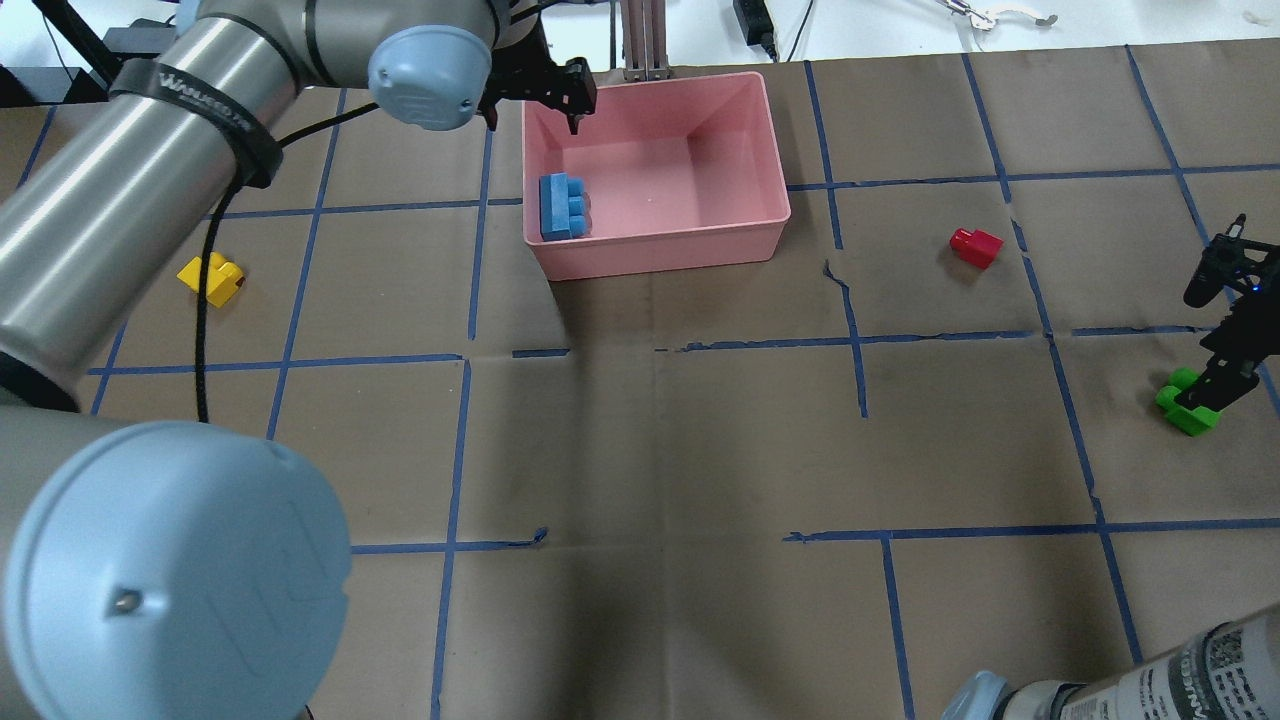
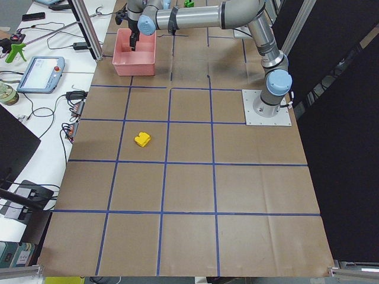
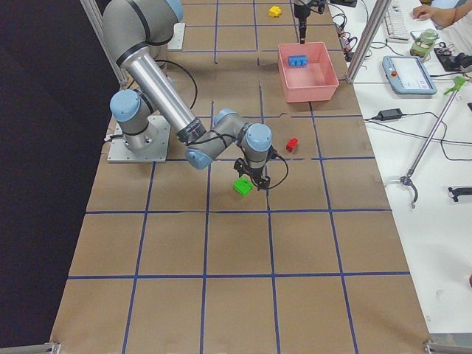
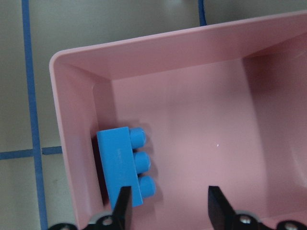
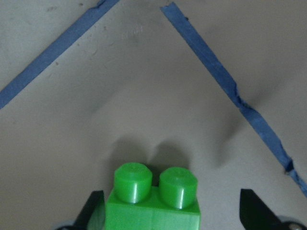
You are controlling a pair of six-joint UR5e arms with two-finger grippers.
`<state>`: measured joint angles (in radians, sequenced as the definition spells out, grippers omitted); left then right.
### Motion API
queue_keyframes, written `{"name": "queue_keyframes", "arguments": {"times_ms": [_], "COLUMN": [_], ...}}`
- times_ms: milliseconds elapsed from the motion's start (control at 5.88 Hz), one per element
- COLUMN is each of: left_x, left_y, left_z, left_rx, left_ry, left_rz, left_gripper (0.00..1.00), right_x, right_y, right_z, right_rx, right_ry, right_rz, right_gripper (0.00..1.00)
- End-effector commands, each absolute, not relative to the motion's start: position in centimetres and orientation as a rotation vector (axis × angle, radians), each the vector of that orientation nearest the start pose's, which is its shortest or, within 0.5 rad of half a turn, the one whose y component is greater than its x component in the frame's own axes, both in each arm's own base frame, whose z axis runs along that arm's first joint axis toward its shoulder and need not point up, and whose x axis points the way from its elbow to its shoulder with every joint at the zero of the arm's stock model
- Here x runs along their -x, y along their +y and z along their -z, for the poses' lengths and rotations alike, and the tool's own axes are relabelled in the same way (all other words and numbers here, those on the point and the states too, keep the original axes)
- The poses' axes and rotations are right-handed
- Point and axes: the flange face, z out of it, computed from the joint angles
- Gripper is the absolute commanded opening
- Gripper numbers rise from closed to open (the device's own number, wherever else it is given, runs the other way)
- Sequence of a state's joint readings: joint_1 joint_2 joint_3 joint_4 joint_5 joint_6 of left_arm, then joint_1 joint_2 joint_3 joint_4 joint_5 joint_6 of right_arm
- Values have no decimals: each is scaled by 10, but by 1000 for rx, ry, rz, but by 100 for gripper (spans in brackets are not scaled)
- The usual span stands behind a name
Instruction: Put all blocks into box
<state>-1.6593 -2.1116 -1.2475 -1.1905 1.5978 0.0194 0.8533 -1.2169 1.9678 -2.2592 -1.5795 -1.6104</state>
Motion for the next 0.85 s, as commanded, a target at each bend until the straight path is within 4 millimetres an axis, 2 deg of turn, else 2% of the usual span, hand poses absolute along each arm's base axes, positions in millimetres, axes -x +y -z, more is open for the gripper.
{"name": "queue_keyframes", "arguments": {"times_ms": [0,170,340,511,681], "left_x": [22,-48,-127,-168,-195], "left_y": [-655,-643,-636,-645,-650], "left_z": [-340,-323,-307,-292,-273], "left_rx": [-196,-268,-130,-9,295], "left_ry": [3095,3082,3081,3067,3057], "left_rz": [124,102,111,148,162], "left_gripper": [99,99,99,99,99], "right_x": [241,242,246,250,252], "right_y": [-476,-476,-478,-476,-477], "right_z": [-181,-178,-181,-181,-183], "right_rx": [1329,1350,1356,1347,1346], "right_ry": [2768,2758,2787,2795,2803], "right_rz": [-77,-78,-70,-68,-69], "right_gripper": [99,99,99,99,69]}}
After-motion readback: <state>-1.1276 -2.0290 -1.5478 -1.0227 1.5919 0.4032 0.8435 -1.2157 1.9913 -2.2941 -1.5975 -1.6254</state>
